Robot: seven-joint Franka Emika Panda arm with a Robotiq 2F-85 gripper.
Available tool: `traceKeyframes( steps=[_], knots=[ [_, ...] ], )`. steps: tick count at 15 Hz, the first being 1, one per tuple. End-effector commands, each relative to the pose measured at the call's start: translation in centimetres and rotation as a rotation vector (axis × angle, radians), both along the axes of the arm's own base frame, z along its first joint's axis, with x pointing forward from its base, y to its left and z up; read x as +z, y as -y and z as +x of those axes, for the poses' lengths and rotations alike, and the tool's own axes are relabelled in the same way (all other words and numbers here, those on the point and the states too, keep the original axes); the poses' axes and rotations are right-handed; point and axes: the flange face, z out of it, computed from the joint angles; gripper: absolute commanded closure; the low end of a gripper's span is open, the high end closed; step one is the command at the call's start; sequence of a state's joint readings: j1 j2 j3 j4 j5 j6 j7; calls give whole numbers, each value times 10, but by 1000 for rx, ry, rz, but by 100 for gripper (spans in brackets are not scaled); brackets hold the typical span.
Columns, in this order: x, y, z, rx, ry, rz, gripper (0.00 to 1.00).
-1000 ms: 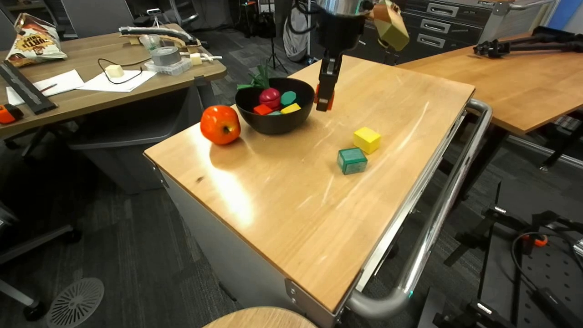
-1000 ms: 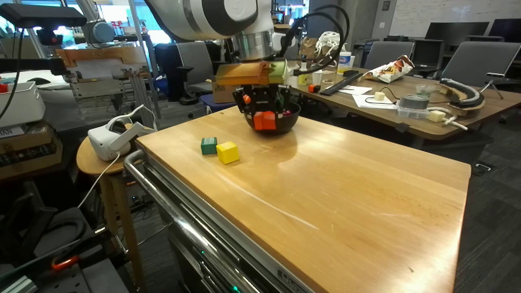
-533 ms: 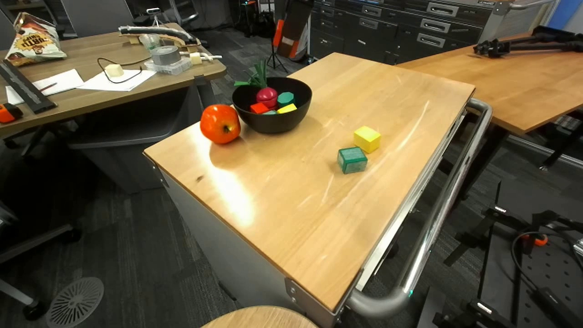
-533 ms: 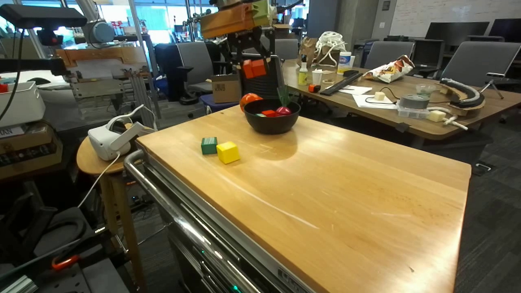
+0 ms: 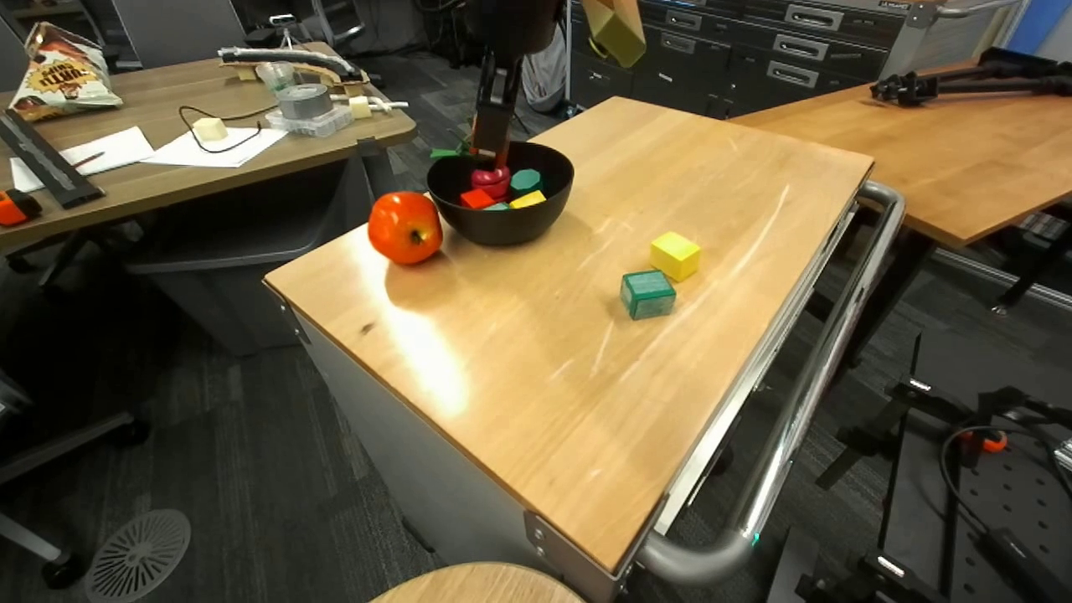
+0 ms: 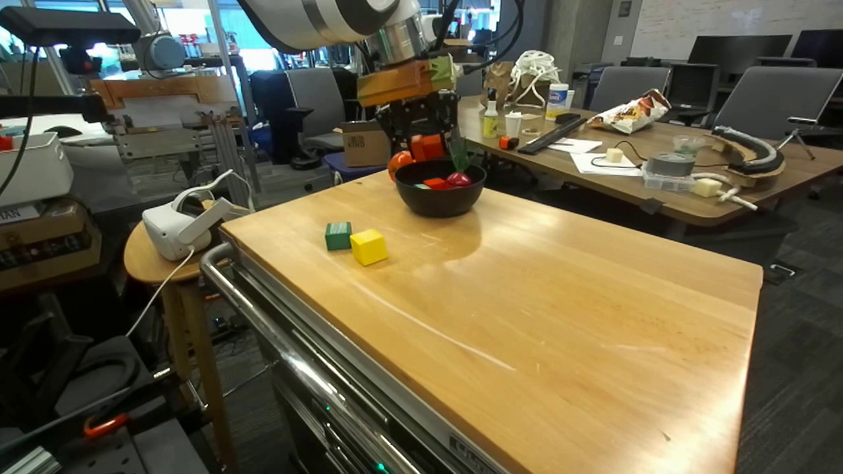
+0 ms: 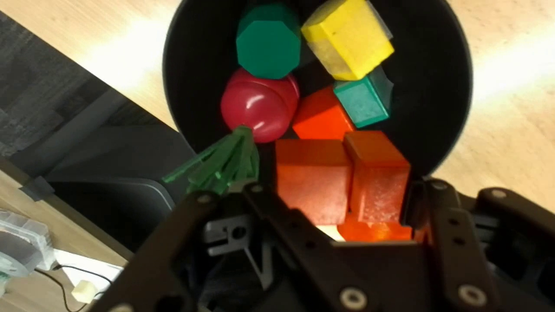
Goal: Move the apple backwards, place the radish and blocks inside the black bowl
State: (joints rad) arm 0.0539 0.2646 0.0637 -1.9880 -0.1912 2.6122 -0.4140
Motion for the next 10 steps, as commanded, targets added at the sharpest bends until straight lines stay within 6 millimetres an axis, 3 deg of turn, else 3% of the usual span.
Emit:
traceKeyframes(
  steps=[1,2,3,6,10],
  knots=[
    [-7,4,23,-29,-18,-45,66],
    [-11,5,23,-32,-40,-51,66],
    [-13,6,21,-29,-74,-63,19],
    [-6,16,8,-45,-168,-69,2],
    [21,45,-18,-22,-275,7,0]
  ],
)
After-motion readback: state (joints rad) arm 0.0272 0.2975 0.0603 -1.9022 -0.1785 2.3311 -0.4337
